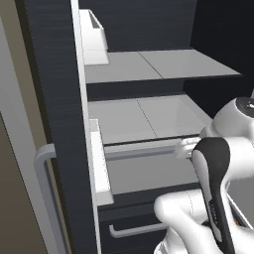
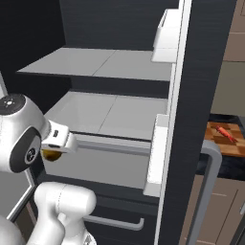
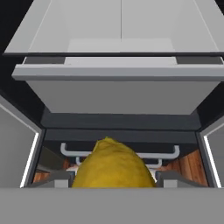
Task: Retrieve a lemon from the fridge and place it on the cutting board with the fish.
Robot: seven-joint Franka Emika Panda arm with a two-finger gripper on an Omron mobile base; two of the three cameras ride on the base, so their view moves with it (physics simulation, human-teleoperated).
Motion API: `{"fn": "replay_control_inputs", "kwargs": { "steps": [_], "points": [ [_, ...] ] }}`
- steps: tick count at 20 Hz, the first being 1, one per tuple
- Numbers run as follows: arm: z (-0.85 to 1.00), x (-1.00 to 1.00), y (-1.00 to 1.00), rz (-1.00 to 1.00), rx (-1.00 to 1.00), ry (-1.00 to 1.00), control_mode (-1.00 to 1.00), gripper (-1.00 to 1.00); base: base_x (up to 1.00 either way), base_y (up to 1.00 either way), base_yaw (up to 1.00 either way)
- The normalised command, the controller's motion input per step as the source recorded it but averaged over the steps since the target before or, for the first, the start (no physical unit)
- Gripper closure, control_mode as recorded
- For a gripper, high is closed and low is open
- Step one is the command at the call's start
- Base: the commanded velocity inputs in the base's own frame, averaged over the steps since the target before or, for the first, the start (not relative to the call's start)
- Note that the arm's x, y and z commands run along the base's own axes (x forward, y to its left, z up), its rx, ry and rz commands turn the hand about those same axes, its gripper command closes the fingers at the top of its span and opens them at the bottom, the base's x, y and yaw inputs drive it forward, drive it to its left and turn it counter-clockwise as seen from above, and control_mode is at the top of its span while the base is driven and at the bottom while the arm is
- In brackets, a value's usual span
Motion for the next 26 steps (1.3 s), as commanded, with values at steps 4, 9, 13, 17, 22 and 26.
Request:
{"fn": "replay_control_inputs", "kwargs": {
  "steps": [4,9,13,17,22,26],
  "points": [
    [0.2,-0.37,0.0,0.0,-0.05,0.0,-1.0,1.0,0.0,0.0,0.0],
    [0.29,-0.02,0.0,0.0,-0.05,0.0,-1.0,1.0,0.0,0.0,0.0],
    [0.08,0.0,0.0,0.0,-0.01,0.0,-1.0,1.0,0.0,0.0,0.0],
    [0.0,0.0,0.0,0.0,0.0,0.0,-1.0,1.0,0.0,0.0,0.0],
    [0.0,0.0,0.0,0.0,0.0,0.0,-1.0,1.0,0.0,0.0,0.0],
    [0.0,-0.02,0.0,0.0,0.0,0.0,-1.0,1.0,0.0,0.0,0.0]
  ]
}}
